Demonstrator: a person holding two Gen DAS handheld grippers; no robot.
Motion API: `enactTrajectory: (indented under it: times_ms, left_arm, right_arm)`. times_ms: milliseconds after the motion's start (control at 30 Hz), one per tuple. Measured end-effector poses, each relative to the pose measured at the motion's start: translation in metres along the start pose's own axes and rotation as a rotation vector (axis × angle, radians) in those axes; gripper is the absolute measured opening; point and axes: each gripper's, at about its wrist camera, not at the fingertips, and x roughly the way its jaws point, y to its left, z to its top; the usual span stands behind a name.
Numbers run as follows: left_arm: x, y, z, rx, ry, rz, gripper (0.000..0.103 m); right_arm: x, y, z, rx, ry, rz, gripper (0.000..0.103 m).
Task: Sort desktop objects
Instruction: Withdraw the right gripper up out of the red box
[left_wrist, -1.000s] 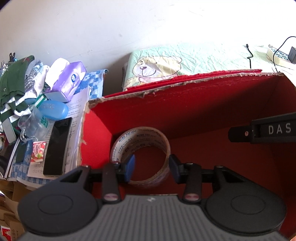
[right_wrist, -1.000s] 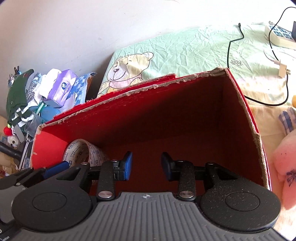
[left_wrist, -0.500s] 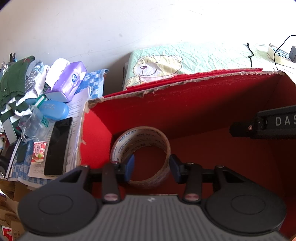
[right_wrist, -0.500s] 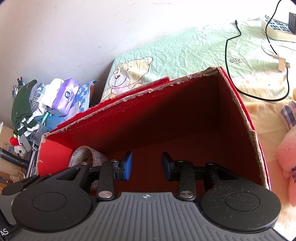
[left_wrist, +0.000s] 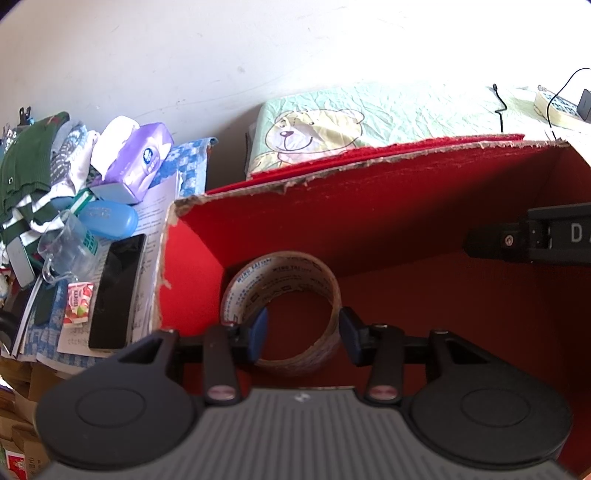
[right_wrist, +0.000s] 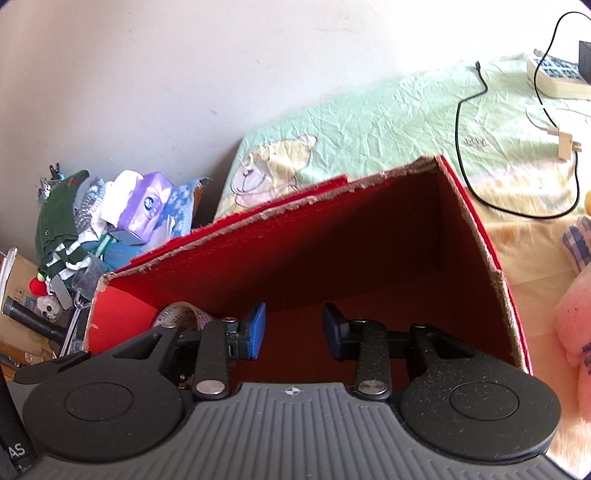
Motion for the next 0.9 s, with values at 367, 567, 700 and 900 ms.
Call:
enactTrajectory:
  times_ms: [367, 567, 700, 900]
  left_arm:
    - [-0.043, 0.000, -0.009, -0.030, -0.110, 0.016, 0.062]
    - [-0.077, -0.006, -0.021, -0.053, -0.156, 0.017, 0.071]
    - [-0.094, -0.008, -0.028, -0.071, -0.180, 0.005, 0.073]
    - [-0.116, -0.017, -0.039, -0.113, -0.168, 0.010, 0.078]
  right_arm:
    - [-0.046, 0.008, -0.023, -0.069, -0.176, -0.003, 0.038]
    - [-0.091, 0.016, -0.034, -0.100, -0.330, 0.020, 0.038]
    - [-0.113, 0.017, -0.043, -0.118, -0.394, 0.043, 0.053]
    - [-0.136, 0.009, -0.051, -0.138, -0.448, 0.117, 0.067]
